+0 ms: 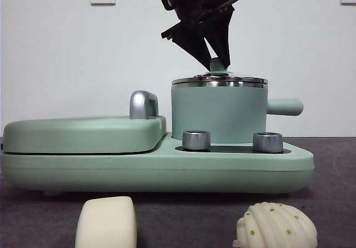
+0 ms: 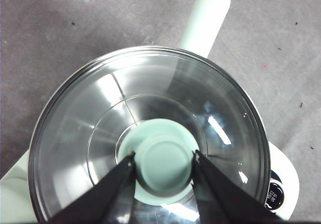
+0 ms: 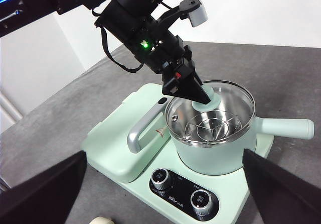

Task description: Put the buns in a small steamer

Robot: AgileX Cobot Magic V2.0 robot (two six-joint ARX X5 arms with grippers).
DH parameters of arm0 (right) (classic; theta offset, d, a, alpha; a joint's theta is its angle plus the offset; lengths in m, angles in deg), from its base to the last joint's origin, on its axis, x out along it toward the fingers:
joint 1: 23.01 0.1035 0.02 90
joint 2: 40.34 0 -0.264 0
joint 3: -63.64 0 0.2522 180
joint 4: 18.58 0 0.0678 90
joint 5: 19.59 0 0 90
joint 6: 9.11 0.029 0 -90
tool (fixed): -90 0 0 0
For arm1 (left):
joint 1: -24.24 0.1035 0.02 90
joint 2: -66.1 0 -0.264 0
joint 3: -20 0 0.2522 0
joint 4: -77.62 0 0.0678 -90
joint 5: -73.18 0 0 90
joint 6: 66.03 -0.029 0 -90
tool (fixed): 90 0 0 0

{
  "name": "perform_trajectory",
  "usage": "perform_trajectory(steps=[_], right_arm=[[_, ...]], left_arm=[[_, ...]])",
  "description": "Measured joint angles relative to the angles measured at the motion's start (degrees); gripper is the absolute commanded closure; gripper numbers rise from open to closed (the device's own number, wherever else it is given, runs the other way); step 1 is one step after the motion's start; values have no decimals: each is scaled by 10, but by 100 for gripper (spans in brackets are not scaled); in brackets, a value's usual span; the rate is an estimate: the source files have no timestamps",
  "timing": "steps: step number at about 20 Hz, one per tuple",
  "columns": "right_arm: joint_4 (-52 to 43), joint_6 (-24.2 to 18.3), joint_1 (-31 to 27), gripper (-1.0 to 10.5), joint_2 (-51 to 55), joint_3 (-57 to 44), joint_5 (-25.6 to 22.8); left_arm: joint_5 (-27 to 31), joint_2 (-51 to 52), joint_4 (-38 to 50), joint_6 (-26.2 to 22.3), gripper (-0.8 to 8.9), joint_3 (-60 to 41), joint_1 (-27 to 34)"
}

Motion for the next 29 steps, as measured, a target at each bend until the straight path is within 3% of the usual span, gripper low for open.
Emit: perform_trajectory(steps=[14, 20, 24, 29], right_arm=[[0, 2, 0, 451, 0, 0, 0], [34, 42, 12, 451, -32, 0, 9], [55, 70, 87, 452, -98, 0, 7], [50, 113, 255, 452, -200, 0, -104]], left_arm=[[40, 1, -91, 1, 701, 129, 26], [40, 2, -106, 3, 700, 132, 71], [40, 3, -109, 7, 700, 132, 109], [40, 5, -109, 7, 700, 132, 157]])
